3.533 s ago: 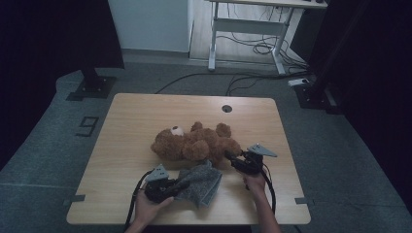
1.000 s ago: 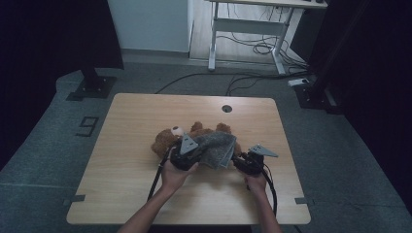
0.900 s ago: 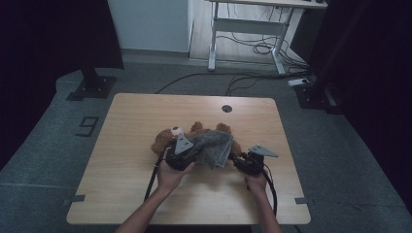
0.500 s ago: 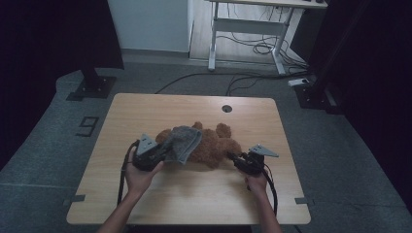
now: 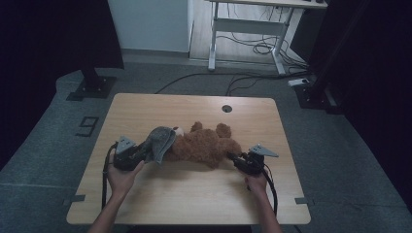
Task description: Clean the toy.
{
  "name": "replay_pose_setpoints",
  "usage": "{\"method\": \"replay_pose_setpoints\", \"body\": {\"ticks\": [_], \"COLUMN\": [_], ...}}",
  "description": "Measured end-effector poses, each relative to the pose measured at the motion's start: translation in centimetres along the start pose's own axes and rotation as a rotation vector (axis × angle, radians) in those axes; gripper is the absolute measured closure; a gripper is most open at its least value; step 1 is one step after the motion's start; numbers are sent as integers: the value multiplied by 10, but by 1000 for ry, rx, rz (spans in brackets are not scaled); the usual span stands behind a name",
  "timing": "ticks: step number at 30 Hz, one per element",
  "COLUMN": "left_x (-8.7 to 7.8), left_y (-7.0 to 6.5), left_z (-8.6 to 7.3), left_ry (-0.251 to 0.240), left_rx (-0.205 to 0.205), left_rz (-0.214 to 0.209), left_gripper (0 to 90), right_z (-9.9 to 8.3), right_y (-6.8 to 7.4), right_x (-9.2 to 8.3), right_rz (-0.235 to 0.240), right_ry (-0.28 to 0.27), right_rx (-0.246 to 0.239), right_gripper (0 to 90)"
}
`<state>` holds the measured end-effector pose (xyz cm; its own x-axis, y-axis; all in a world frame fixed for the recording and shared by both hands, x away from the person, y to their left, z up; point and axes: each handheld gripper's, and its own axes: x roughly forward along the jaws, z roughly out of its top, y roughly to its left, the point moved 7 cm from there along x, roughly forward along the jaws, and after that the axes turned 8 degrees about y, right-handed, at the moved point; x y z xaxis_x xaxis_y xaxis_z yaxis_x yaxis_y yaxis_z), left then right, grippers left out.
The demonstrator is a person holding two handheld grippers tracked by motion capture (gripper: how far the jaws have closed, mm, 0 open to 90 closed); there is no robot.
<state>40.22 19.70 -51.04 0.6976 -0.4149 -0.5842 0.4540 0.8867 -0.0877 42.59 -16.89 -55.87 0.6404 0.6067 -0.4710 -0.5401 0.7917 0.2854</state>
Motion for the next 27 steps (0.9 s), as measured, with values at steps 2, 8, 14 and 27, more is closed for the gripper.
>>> {"method": "replay_pose_setpoints", "body": {"ticks": [2, 8, 14, 27], "left_x": [0, -2, 4, 34], "left_y": [3, -9, -44, -61], "left_z": [-2, 6, 33, 29], "left_ry": [3, -27, -54, -5], "left_rx": [-5, 2, 75, 81], "left_rz": [8, -32, -68, -101], "left_gripper": [758, 759, 757, 757], "right_z": [0, 0, 1, 14], "right_y": [0, 0, 1, 2], "right_x": [0, 0, 0, -21], "right_rz": [-1, -3, -11, -135], "right_ry": [1, 1, 2, -61], "right_rx": [0, 2, -6, -29], "right_gripper": [622, 614, 572, 290]}}
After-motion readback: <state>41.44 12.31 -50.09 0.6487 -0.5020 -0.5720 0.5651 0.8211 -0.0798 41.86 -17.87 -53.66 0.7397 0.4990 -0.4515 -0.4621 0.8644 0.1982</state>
